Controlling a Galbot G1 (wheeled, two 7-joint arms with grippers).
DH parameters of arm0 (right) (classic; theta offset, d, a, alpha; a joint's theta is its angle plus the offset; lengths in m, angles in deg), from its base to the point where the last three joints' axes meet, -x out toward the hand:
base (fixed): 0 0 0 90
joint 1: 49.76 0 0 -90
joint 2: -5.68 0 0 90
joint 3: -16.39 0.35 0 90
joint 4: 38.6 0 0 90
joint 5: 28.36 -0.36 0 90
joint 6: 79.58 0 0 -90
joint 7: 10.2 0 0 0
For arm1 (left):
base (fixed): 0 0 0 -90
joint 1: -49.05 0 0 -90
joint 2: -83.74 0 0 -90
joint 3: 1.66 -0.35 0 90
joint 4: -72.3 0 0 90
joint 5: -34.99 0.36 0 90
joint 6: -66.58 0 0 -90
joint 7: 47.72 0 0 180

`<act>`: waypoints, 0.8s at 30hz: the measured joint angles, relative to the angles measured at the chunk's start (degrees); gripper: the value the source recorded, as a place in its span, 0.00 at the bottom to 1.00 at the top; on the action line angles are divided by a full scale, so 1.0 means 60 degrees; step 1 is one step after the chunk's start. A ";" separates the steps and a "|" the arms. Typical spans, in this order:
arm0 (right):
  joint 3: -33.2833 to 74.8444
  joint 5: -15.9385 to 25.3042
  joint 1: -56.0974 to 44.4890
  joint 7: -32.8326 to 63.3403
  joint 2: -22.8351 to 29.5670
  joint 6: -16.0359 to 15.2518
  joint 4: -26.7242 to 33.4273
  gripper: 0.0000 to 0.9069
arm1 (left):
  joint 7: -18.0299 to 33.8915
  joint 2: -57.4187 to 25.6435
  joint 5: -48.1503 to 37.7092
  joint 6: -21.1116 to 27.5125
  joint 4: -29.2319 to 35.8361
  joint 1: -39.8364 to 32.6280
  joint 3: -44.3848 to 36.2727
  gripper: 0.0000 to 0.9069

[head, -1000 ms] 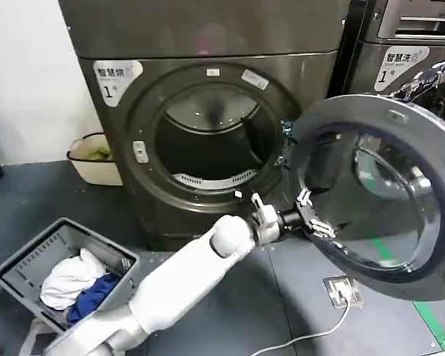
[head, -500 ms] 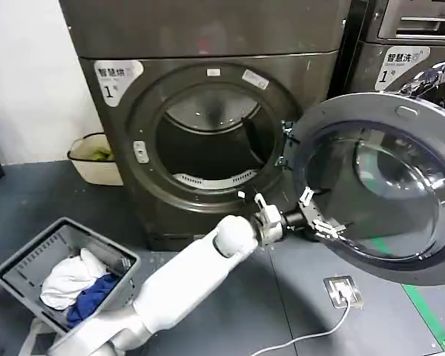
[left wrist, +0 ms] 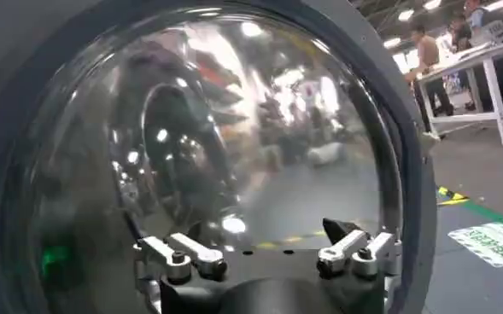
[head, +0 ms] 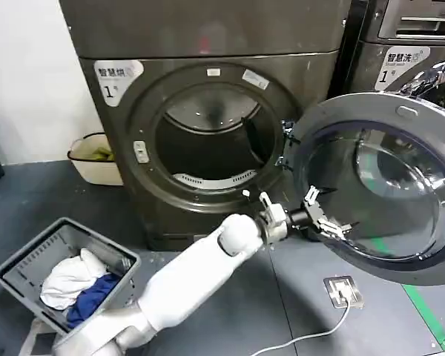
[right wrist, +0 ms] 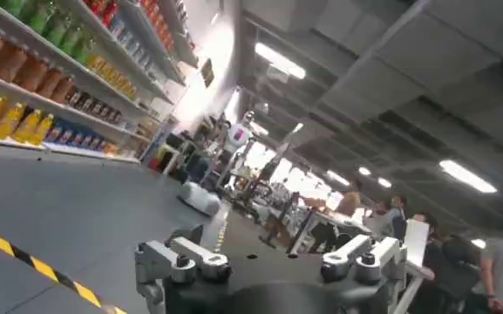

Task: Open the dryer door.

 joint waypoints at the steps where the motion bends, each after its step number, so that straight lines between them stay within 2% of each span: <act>1: 0.0000 0.0000 -0.0001 0.0000 0.0004 0.0010 0.0001 1.00 | 0.0000 0.0064 0.0003 -0.0003 -0.0060 -0.0038 -0.0011 1.00; 16: -0.0102 0.0000 0.0029 -0.0010 0.0149 0.0032 -0.0113 1.00 | 0.0000 0.0963 0.0127 -0.0059 -0.0964 -0.0460 -0.0108 1.00; 24: -0.0131 0.0000 0.0056 -0.0014 0.0193 0.0007 -0.0181 1.00 | 0.0002 0.0989 0.0194 -0.0114 -0.1534 -0.0650 -0.0023 1.00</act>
